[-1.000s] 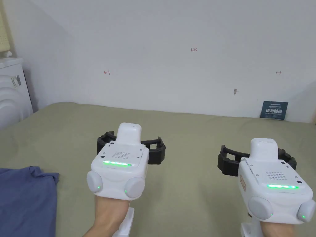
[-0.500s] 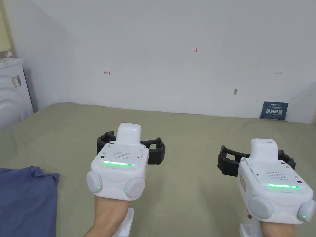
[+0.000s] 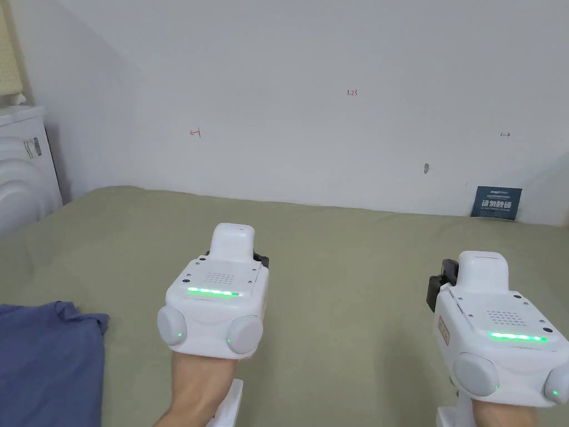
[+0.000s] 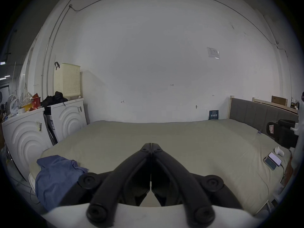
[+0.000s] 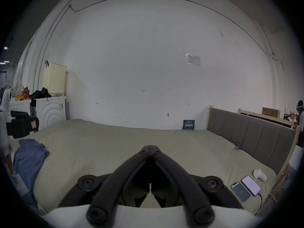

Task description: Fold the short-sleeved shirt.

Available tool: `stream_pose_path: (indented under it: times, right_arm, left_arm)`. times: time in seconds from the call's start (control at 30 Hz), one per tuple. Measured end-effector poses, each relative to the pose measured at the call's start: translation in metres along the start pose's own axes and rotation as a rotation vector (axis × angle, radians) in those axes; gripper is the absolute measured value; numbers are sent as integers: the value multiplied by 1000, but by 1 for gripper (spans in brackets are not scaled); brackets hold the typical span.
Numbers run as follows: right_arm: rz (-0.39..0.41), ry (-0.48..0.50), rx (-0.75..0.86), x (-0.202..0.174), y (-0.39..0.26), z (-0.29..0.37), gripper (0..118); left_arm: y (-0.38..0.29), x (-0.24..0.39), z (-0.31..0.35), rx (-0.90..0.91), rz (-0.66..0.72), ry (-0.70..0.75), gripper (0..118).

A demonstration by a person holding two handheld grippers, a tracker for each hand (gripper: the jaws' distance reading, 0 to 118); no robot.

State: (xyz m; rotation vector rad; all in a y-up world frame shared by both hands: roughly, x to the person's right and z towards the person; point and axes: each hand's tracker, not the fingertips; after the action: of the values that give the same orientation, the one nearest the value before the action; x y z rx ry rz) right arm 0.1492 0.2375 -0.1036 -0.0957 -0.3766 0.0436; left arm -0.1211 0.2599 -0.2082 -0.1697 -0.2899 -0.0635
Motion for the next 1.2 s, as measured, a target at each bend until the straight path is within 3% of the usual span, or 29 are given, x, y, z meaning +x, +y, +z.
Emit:
stream_pose_path:
  times: [0.2, 0.37, 0.47, 0.9, 1.03, 1.2]
  right_arm:
    - [11, -5, -17, -3, 12, -1, 0]
    - [22, 44, -38, -30, 16, -13, 0]
    - [15, 136, -46, -69, 19, -25, 0]
    - [21, 630, -71, -303, 20, -25, 0]
    - [13, 707, -85, -345, 20, -16, 0]
    - [27, 769, -95, -371, 20, -6, 0]
  left_arm:
    - [0, -5, 1, -3, -19, 3, 0]
    - [-4, -38, 5, -25, -18, 73, 0]
    - [-8, -80, 16, -44, 4, 164, 0]
    - [-31, -277, 128, -120, 83, 664, 0]
    - [-39, -313, 153, -138, 108, 744, 0]
    - [-46, -335, 161, -152, 118, 781, 0]
